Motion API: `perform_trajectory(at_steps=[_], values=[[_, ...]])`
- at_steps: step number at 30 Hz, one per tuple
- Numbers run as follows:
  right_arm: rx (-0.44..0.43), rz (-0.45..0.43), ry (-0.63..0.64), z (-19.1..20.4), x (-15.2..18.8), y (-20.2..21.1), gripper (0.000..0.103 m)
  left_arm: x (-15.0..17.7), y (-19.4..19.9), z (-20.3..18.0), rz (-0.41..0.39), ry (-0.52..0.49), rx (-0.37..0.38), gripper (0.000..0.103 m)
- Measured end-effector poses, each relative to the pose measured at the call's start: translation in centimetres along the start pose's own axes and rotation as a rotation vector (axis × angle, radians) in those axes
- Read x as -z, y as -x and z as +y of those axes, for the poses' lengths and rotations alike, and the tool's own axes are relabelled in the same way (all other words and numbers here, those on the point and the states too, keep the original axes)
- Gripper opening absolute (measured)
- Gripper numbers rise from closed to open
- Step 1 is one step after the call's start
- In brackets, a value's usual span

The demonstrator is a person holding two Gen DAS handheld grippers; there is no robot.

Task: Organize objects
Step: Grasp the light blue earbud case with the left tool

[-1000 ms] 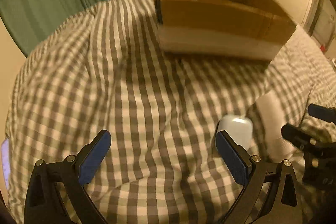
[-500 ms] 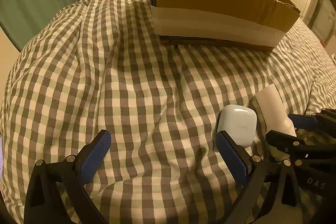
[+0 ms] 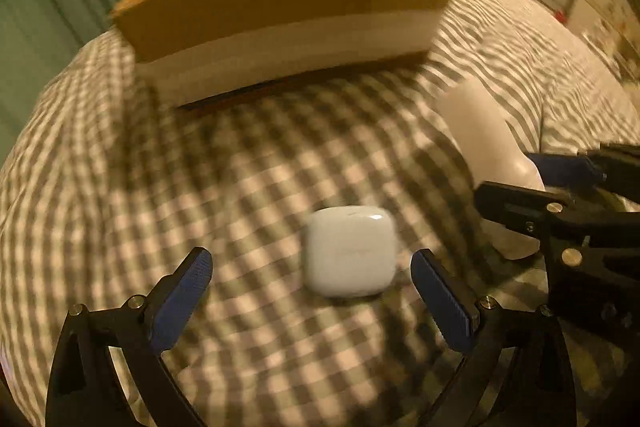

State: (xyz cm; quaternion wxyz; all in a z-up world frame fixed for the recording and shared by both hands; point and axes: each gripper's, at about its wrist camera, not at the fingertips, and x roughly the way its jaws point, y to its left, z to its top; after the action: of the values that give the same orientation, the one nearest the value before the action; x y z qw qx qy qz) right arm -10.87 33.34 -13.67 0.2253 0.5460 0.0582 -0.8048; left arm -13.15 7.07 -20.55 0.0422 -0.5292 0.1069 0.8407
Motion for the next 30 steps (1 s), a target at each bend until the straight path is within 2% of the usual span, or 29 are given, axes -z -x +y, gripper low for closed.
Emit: perform_trajectory(at_steps=[2,5,7,8,9,10,12,16,30], values=[[-0.004,0.0,-0.009,0.2,0.0,-0.3,0.043,-0.2,-1.0,-0.6,0.029,-0.016,-0.013,0.1],[-0.01,0.008,-0.015,0.1,-0.2,-0.7,0.043,-0.4,-1.9,-0.6,0.054,-0.014,0.013,0.089],[-0.01,0.011,-0.014,0.2,-0.1,-1.0,0.043,-0.4,-1.9,-0.3,0.047,0.004,0.03,0.077],[-0.01,0.013,-0.013,0.3,-0.3,-1.1,0.043,-0.4,-1.7,-0.1,0.043,0.011,0.041,0.074],[-0.009,0.016,-0.012,0.3,-0.3,-1.2,0.043,-0.3,-1.5,0.0,0.036,0.018,0.048,0.066],[-0.008,0.018,-0.012,0.3,-0.3,-1.2,0.043,-0.3,-1.3,0.1,0.031,0.022,0.047,0.058],[-0.006,0.02,-0.011,0.3,-0.3,-1.2,0.043,-0.2,-0.9,0.5,0.023,0.038,0.034,0.05],[0.018,0.017,-0.014,0.3,-0.1,-0.9,0.043,-0.1,-0.3,1.7,0.02,0.088,0.072,0.05],[0.169,-0.039,0.073,1.9,0.9,1.7,0.043,1.9,5.2,4.6,-0.046,0.148,0.07,0.05]])
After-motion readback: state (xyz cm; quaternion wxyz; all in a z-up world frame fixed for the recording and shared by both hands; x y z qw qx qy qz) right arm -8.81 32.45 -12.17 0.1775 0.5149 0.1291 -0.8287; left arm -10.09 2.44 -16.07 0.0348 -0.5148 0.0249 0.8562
